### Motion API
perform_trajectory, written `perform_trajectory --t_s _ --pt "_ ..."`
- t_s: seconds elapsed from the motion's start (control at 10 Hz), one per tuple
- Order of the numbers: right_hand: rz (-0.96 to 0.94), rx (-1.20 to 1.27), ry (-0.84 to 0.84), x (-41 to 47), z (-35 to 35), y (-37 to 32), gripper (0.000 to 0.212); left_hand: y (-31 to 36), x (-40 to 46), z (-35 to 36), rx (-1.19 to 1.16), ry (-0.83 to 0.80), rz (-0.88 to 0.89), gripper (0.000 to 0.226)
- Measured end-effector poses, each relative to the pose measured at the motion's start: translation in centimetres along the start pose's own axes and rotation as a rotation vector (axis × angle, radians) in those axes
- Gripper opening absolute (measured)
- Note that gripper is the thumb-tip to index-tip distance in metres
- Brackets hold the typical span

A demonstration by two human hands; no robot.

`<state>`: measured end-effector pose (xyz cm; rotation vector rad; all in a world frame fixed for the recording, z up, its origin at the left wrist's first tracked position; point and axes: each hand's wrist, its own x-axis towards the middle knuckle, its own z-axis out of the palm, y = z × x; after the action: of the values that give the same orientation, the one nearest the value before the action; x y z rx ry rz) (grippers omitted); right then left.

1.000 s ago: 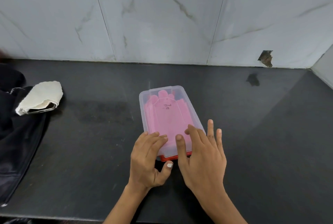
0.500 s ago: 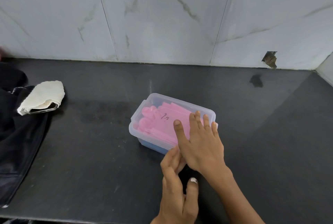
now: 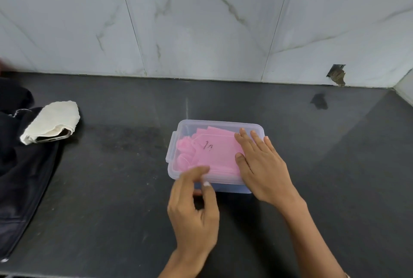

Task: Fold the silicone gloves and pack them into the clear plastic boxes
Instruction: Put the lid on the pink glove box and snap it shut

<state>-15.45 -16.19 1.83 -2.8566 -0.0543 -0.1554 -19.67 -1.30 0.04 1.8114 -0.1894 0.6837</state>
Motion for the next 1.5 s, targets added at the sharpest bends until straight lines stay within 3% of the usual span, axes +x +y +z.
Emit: perform_trajectory --t_s 0.1,0.3,0.4,0.5,0.6,0.7,0.8,0.9,1.2,1.3,1.4,1.5 --pt "-0.014 -0.01 0.007 0.0 -0.1 0.2 0.05 -0.2 3.8 0.2 0.272 -0.01 0.144 0.035" --pt "-0.001 -0.025 0.029 0.1 0.2 -0.1 0.05 -2.3 7.6 2.6 0.721 -0.547 0.037 0.073" --pt "-0.013 -0.039 0.042 0.1 0.5 0.2 0.051 -3.4 7.3 3.1 0.829 -0.688 -0.011 0.079" --pt "-0.039 -0.046 0.073 0.1 1.0 0.5 0.051 -3.6 7.3 3.2 0.885 -0.719 -0.001 0.08" --pt "-0.008 0.119 0.222 0.0 1.4 0.5 0.053 -3.5 7.4 3.3 0.899 -0.724 0.003 0.08" --pt "0.251 0.665 0.432 -0.9 2.2 -0.1 0.073 -3.4 7.4 3.2 0.897 -0.714 0.012 0.079" --pt "0.594 1.192 0.493 -1.5 3.3 -0.9 0.077 -3.4 7.4 3.1 0.887 -0.703 0.02 0.078" --pt "0.811 1.343 0.443 -1.5 3.9 -1.2 0.073 -3.5 7.3 3.1 0.885 -0.699 0.032 0.078" --pt "0.919 1.599 0.343 -1.6 4.3 -1.1 0.036 -3.7 7.4 3.1 0.874 -0.694 0.047 0.078" --pt "0.891 1.642 0.438 -1.8 4.2 -1.0 0.044 -3.7 7.3 3.0 0.875 -0.692 0.05 0.078" --pt "0.87 1.589 0.561 -1.9 3.9 -1.0 0.069 -3.7 7.4 3.0 0.874 -0.692 0.052 0.078" --pt "0.769 1.472 0.649 -1.9 3.6 -0.8 0.074 -3.7 7.4 3.0 0.875 -0.694 0.051 0.078"
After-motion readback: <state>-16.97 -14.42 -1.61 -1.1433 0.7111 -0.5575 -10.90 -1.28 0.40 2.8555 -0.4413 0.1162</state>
